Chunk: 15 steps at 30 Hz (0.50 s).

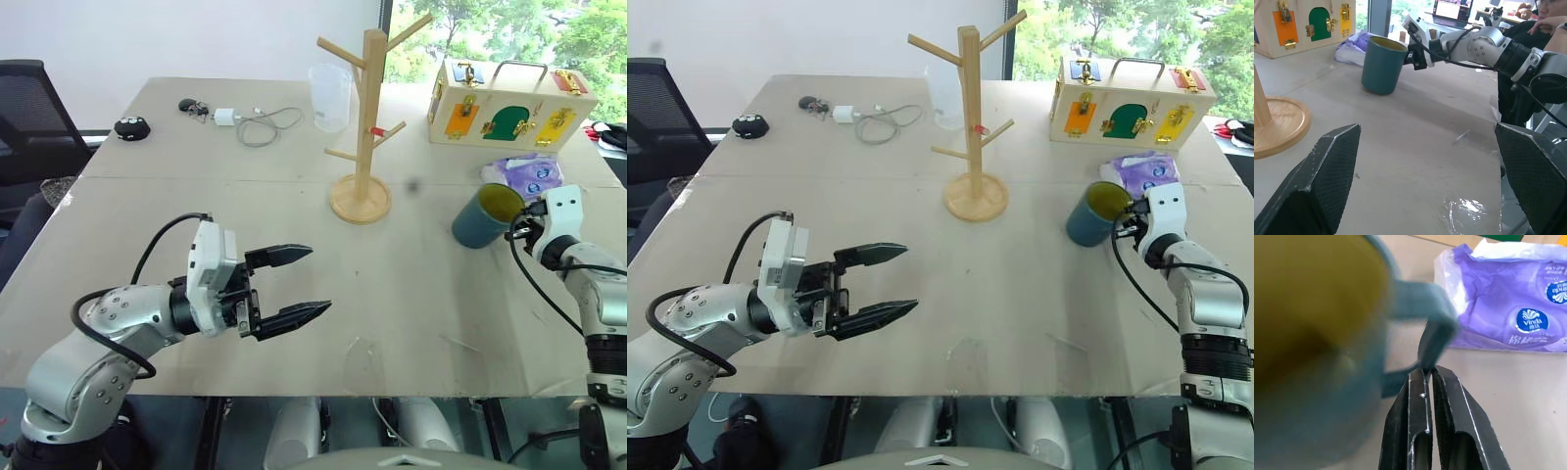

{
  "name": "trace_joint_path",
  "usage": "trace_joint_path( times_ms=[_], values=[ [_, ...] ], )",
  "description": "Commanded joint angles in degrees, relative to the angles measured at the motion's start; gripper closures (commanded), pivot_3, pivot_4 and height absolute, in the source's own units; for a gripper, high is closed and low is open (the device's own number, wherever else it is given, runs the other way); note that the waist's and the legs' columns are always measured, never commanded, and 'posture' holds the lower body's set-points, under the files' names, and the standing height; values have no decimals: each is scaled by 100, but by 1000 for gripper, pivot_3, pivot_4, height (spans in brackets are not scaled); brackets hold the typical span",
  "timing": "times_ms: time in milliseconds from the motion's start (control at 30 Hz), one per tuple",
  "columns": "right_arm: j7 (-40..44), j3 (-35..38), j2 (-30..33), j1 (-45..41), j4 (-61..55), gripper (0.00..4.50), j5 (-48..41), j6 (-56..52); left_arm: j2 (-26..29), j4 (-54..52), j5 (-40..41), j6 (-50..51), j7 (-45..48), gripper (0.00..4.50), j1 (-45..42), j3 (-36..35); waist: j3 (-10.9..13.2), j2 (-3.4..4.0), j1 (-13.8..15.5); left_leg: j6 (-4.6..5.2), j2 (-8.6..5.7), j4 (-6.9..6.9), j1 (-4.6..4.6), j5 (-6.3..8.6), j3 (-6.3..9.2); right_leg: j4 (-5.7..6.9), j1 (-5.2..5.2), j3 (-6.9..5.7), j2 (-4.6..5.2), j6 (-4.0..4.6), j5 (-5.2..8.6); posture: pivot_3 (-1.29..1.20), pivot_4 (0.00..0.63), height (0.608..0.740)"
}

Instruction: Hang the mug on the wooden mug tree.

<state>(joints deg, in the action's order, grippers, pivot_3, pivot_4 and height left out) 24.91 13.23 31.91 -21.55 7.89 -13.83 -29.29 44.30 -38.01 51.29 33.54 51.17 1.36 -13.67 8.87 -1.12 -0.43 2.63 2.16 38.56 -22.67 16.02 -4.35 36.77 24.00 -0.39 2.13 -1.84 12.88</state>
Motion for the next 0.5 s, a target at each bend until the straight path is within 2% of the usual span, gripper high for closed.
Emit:
trace_joint_path(
  times_ms=[33, 367, 500],
  values=[
    [110, 108, 50, -113, -335, 4462, -149, 66, -26, -71, 27, -159, -37, 0, -26, -177, 0, 0, -7, 0, 0, 0, 0, 0, 0, 0, 0, 0, 0, 0, 0, 0, 150, 740],
    [258, 148, 40, -117, -996, 4462, -606, -331, -102, 66, -6, -226, -155, 0, -123, -148, 0, 0, -15, 1, 0, 0, 0, 1, 0, 2, 0, -1, 0, 0, 0, 0, 150, 740],
    [285, 15, 100, -70, -974, 4462, -518, -299, -102, 41, -1, -219, -195, 0, -119, -131, 0, 0, -16, 1, 0, 0, 0, 1, 0, 2, 0, 0, 0, 0, 0, 0, 150, 740]
  ],
)
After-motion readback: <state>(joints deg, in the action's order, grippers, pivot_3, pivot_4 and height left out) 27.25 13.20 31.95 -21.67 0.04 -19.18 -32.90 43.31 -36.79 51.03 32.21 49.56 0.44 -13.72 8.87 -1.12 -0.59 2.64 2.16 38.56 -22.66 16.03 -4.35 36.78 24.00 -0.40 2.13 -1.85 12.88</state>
